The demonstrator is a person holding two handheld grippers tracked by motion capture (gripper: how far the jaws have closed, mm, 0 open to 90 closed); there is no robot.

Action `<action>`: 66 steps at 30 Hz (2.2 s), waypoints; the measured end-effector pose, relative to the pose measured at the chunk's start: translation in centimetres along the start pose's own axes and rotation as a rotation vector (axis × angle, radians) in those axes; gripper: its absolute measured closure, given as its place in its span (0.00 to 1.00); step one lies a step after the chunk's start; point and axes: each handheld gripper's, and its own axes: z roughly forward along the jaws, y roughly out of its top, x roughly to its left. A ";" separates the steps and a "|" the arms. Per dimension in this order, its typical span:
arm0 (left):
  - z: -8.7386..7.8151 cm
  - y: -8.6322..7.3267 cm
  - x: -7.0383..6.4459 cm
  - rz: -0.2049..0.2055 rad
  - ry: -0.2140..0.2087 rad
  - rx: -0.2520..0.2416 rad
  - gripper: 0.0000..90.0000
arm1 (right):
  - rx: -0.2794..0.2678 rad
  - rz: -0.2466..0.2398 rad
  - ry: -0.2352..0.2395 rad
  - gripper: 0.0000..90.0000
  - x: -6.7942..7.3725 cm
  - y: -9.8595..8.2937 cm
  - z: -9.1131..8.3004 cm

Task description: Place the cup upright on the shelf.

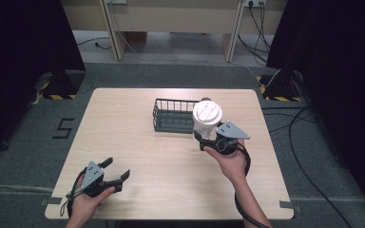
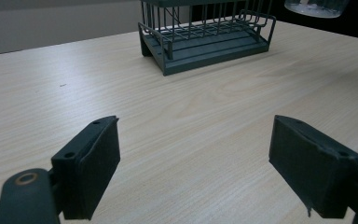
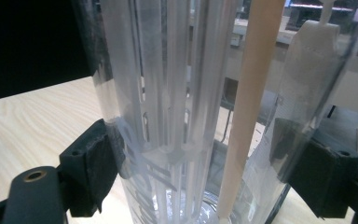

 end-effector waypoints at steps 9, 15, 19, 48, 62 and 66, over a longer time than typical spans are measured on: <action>0.0 0.0 0.0 -0.003 0.001 0.000 0.18 | -0.008 0.006 -0.018 0.21 -0.4 1.3 1.7; 0.0 0.0 0.0 -0.003 0.001 -0.001 0.17 | -0.010 0.013 -0.025 0.21 -0.6 1.9 2.8; 0.0 0.0 0.0 -0.003 0.001 -0.001 0.18 | -0.011 0.015 -0.036 0.21 -0.8 2.4 3.6; 0.0 0.0 0.2 -0.013 0.000 -0.005 0.17 | 0.012 0.036 -0.085 0.21 -2.0 5.3 9.2; 0.0 0.0 0.2 -0.015 -0.001 -0.006 0.17 | 0.037 0.052 -0.108 0.21 -2.5 5.4 12.1; 0.0 -0.1 0.2 -0.017 -0.003 -0.006 0.17 | 0.061 0.065 -0.110 0.21 -2.6 4.7 13.1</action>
